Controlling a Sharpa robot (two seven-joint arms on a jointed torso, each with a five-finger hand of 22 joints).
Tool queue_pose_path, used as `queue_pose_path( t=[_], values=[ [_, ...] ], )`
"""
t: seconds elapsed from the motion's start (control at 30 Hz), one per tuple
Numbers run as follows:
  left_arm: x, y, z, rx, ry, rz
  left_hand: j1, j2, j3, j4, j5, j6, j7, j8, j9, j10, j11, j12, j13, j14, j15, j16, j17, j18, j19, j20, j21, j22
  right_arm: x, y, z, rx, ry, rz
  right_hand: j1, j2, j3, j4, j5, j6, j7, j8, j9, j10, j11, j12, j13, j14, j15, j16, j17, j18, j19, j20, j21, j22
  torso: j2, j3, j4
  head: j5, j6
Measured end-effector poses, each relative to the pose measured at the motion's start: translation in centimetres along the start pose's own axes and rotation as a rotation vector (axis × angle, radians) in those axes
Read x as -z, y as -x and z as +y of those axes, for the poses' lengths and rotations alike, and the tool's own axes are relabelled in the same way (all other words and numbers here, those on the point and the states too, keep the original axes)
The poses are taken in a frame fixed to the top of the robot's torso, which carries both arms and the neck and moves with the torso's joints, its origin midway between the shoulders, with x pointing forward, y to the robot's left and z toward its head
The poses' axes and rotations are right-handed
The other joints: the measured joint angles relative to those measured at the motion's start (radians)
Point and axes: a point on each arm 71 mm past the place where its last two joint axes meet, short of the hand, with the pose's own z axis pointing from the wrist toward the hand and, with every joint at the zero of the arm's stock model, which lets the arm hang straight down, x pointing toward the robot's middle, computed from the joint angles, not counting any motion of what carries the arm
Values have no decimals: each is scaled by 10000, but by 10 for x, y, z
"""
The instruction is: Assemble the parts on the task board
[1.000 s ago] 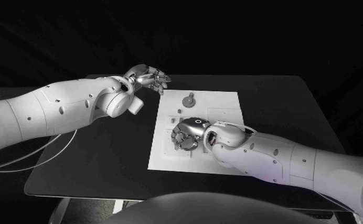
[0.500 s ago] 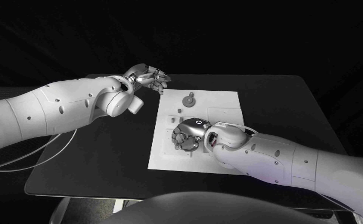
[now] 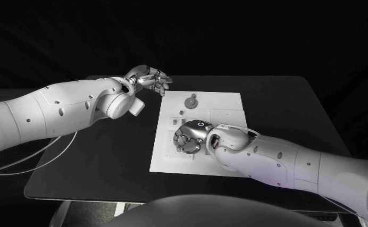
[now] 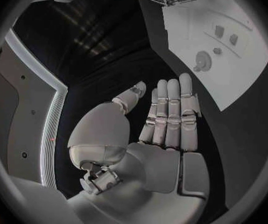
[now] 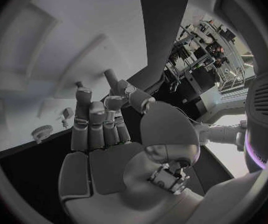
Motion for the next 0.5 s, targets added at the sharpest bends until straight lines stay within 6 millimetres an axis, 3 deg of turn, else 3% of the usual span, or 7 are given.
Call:
queue_pose_path(
  t=[0.5],
  values=[
    [0,0,0,1,10,3,0,0,0,0,0,0,0,0,-19,0,0,0,0,-37,37,0,-7,-11,0,0,0,1,-1,-1,0,-10,-24,-25,28,25,-1,-1,46,0,0,0,0,0,0,0,8,-7,-3,0,4,0,0,0,0,0,0,-5,3,-1,42]
  ],
)
